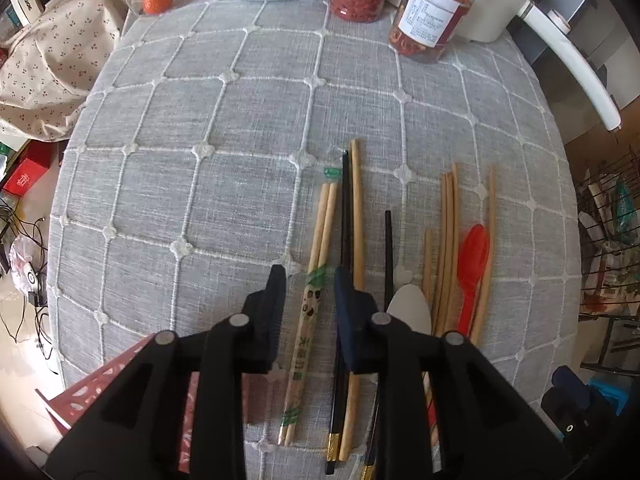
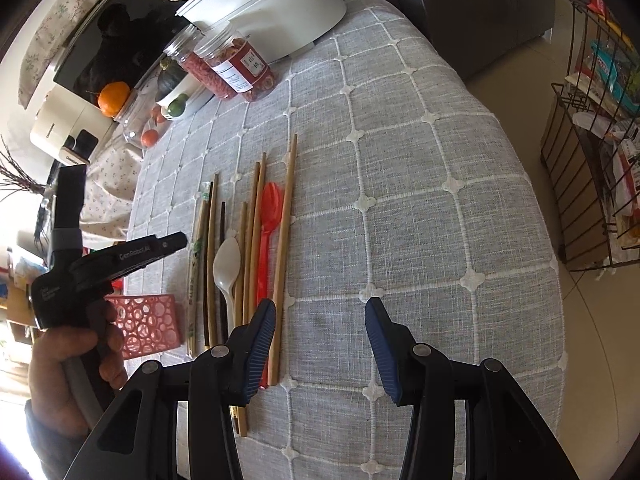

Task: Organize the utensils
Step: 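Lower the left tool onto the paper-wrapped chopsticks and close on them, then lift the wrapped chopsticks with the left tool while the right tool grasps a wooden chopstick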

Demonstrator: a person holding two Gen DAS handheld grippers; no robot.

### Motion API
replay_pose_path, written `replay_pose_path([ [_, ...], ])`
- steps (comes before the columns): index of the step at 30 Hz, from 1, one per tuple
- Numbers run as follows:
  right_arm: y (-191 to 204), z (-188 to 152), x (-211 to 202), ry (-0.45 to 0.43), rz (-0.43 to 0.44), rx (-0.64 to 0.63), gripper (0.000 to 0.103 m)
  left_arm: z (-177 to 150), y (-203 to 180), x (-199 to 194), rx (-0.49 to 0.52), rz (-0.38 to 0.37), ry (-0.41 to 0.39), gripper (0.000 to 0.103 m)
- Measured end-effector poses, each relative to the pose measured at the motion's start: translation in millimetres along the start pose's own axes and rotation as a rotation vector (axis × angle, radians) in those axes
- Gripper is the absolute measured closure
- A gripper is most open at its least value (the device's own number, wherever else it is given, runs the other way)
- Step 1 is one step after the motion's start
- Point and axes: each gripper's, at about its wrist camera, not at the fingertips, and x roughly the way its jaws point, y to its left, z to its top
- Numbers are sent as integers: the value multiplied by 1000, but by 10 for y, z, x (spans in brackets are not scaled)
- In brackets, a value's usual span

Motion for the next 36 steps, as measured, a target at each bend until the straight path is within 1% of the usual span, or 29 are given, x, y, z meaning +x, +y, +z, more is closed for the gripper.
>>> replay_pose_path([
  [2,13,2,10,1,2,-6,56,70,-20,49,15,-10,22,77],
  [4,17,-1,10,4,1,-10,56,139,-70,110,40,32,22,77],
  [7,3,2,-2,1,9,-3,56,195,-130,258,66,58,70,77],
  [8,-1,8,-8,-2,11,-2,56,217,-152,265,66,63,64,82],
  [9,1,3,-10,-3,12,-2,56,235,-185,270,72,63,59,90],
  [10,3,3,-12,-3,13,-3,56,239,-205,295,80,71,68,90],
  [11,6,4,-11,-2,14,-5,56,241,-233,301,91,86,59,92],
  [13,5,7,-13,-2,15,-6,56,151,-265,282,109,104,46,93],
  [14,3,10,-12,-2,16,-5,56,149,-268,272,101,85,42,93],
  [16,0,8,-12,-2,17,-4,56,126,-268,187,64,21,11,93],
  [19,-1,8,-7,-1,13,-4,56,94,-255,17,50,-44,-46,93],
  [21,-13,14,3,-1,9,-1,56,53,-232,-100,52,-70,-95,93],
  [23,-14,26,26,1,2,3,56,1,-229,-266,70,-120,-169,93],
  [24,-12,26,37,2,-2,4,56,-75,-239,-364,85,-146,-205,93],
  [25,-8,30,47,3,-6,3,56,-120,-255,-474,103,-175,-257,93],
  [27,10,39,64,1,-10,-1,56,-194,-216,-660,117,-232,-326,93],
  [29,36,53,98,-1,-14,-13,56,-260,-167,-831,116,-304,-382,93],
  [31,71,78,157,2,-22,-26,56,-306,18,-1008,129,-355,-442,93],
  [33,98,107,236,8,-22,-37,56,-487,148,-1246,145,-373,-511,93],
  [35,138,156,353,29,-20,-49,68,-669,235,-1448,148,-379,-572,93],
  [36,157,172,396,39,-16,-55,72,-727,284,-1526,144,-380,-590,93],
])
